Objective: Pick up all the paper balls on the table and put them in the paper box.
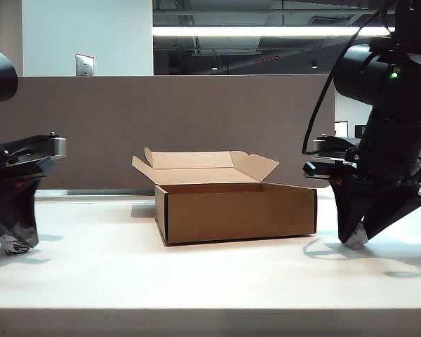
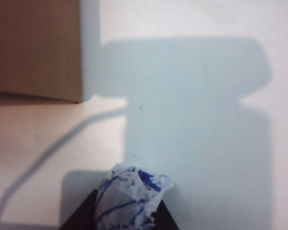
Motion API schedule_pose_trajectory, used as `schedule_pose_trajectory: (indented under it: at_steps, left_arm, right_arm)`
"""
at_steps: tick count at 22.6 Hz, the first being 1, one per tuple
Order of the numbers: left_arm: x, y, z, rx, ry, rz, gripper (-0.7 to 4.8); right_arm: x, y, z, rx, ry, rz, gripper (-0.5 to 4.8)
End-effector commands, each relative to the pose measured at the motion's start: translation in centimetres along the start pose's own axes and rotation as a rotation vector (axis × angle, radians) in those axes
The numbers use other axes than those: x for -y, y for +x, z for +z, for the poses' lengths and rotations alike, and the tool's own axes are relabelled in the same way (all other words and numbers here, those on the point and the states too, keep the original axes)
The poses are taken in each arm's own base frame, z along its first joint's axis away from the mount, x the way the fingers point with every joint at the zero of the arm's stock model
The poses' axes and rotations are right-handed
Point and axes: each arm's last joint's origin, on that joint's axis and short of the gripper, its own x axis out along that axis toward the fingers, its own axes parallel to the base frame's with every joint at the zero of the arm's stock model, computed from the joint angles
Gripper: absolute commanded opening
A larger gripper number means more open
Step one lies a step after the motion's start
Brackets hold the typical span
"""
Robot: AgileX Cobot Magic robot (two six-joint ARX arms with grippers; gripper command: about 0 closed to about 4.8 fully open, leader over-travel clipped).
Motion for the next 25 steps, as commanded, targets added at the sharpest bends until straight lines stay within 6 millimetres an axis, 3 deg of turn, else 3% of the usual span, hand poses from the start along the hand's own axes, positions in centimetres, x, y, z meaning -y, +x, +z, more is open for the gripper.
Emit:
schedule_pose_trajectory:
  at_steps: [1,12,14,15,17,25]
  left_arm:
    - [0.2,0.4,-1.0,-0.069,-0.018,-0.043,1.45]
    - [0.2,0.1,-0.7,-0.081,-0.02,-0.045,1.45]
    - [0.2,-0.3,0.0,-0.078,-0.02,-0.044,1.45]
    - [0.3,-1.0,1.0,-0.068,-0.017,-0.043,1.45]
    - [0.3,-2.0,2.7,-0.032,-0.007,-0.038,1.45]
    - [1.4,-5.2,7.2,0.09,0.046,-0.044,1.45]
  right_arm:
    - [-0.1,-0.2,0.3,0.02,-0.001,0.001,1.44]
    - [-0.1,-0.3,0.4,0.029,-0.006,0.002,1.43]
    - [-0.1,-0.3,0.5,0.035,-0.009,0.001,1.3]
    - [-0.1,-0.4,0.5,0.043,-0.008,-0.002,1.06]
    - [-0.1,-0.6,0.8,0.046,-0.008,-0.004,1.06]
    - [-0.6,-3.5,4.6,0.125,-0.027,0.014,1.06]
